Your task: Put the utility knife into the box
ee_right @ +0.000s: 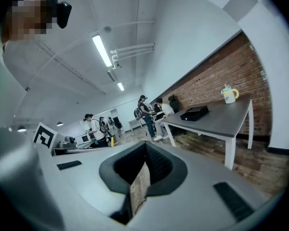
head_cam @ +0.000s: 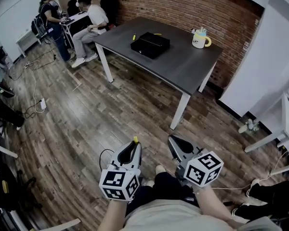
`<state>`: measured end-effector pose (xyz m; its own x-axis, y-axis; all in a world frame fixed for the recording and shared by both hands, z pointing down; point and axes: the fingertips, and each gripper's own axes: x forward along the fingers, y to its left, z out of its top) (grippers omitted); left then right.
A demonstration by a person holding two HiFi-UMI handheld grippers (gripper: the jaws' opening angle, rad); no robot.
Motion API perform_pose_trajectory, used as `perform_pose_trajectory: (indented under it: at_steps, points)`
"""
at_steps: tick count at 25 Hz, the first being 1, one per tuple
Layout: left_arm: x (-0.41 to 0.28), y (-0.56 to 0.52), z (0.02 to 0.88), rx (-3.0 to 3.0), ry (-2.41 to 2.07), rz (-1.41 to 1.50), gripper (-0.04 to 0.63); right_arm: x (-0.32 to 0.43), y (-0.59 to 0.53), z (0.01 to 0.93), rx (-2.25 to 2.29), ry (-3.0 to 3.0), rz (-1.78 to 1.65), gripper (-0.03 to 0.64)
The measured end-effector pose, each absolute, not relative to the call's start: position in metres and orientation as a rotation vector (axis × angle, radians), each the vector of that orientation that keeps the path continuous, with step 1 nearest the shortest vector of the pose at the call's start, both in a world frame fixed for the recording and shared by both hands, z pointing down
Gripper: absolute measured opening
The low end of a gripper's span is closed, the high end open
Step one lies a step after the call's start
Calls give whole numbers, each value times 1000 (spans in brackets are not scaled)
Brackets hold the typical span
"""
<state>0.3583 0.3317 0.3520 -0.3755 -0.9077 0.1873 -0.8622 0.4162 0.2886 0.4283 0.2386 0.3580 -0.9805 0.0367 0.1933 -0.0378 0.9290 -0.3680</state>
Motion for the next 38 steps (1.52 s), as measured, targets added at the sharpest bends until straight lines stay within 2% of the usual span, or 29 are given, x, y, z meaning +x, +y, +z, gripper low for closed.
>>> perform_pose_trajectory:
  at_steps: [10, 30, 38]
  points:
    - [296, 312, 360, 1487, -2387, -208, 66, 363, 216, 363, -68, -2883, 518, 8]
    - [83, 177, 325, 1428, -2504, -217, 66, 138, 120, 351, -342, -2830, 425, 8]
    - [44, 143, 332, 1413, -2478, -217, 66, 99, 80, 358, -318, -2827, 501, 8]
